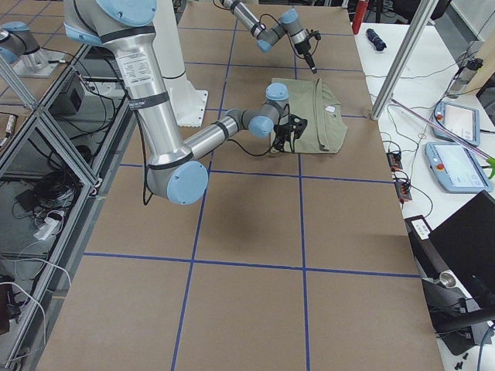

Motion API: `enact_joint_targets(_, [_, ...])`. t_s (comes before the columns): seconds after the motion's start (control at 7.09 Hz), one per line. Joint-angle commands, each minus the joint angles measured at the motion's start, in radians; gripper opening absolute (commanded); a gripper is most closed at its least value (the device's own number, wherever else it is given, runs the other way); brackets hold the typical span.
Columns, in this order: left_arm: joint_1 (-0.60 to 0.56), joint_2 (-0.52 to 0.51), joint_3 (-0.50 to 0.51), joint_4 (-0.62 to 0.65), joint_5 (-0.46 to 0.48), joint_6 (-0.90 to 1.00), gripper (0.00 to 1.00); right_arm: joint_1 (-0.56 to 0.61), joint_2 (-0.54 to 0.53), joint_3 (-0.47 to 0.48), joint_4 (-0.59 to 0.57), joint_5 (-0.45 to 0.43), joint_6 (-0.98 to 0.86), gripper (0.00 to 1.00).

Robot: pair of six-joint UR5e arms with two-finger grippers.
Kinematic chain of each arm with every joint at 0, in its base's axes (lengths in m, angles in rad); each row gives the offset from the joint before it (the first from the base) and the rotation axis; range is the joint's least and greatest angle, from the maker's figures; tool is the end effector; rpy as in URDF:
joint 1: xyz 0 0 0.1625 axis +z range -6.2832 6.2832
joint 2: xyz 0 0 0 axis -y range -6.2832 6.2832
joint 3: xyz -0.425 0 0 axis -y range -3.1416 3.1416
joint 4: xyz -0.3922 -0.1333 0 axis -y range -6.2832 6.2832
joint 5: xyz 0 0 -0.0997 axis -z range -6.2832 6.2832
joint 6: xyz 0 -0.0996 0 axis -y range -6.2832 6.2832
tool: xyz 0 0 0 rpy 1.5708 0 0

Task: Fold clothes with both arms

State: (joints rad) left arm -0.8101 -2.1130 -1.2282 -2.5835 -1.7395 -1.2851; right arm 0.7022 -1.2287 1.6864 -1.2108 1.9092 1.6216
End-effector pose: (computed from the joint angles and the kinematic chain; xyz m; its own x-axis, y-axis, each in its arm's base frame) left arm 0.4193 -0.6096 0.3899 0.4028 -0.0202 -0.9151 0.5130 0.8330 0.2074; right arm -0.4171 -0.4842 0.3811 0.4999 0.4857 0.7171 -0.4503 0.8530 -0.2638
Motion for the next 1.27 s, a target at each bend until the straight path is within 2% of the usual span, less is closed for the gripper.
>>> enact_joint_targets(0.0, [0.0, -0.001, -0.007, -0.001, -0.002, 0.001, 0.59, -0.05, -0.014, 0.009, 0.0, -0.004, 0.08, 0.68])
enact_joint_targets(0.28, [-0.003, 0.001, -0.011, 0.0, -0.002, 0.004, 0.59, -0.067, -0.005, -0.002, 0.0, -0.012, 0.081, 0.68])
enact_joint_targets(0.42, [-0.003, 0.002, -0.01, -0.001, -0.002, 0.004, 0.59, -0.075, -0.002, -0.004, -0.001, -0.045, 0.081, 0.66])
enact_joint_targets(0.56, [-0.003, 0.005, -0.01, -0.001, -0.002, 0.004, 0.59, -0.084, 0.0, -0.007, -0.001, -0.051, 0.081, 0.61])
enact_joint_targets(0.71, [-0.003, 0.013, -0.01, -0.003, -0.002, 0.004, 0.59, -0.084, -0.003, -0.007, 0.0, -0.052, 0.083, 0.45])
enact_joint_targets(0.85, [-0.003, 0.013, -0.01, -0.003, -0.002, 0.004, 0.59, -0.081, -0.009, -0.004, 0.0, -0.05, 0.083, 0.1])
enact_joint_targets(0.99, [-0.001, 0.013, -0.01, -0.003, -0.002, 0.004, 0.59, -0.081, -0.021, 0.001, 0.0, -0.053, 0.077, 0.0])
enact_joint_targets(1.13, [-0.001, 0.013, -0.01, -0.003, -0.002, 0.004, 0.59, -0.079, -0.028, 0.016, 0.0, -0.055, 0.075, 0.0])
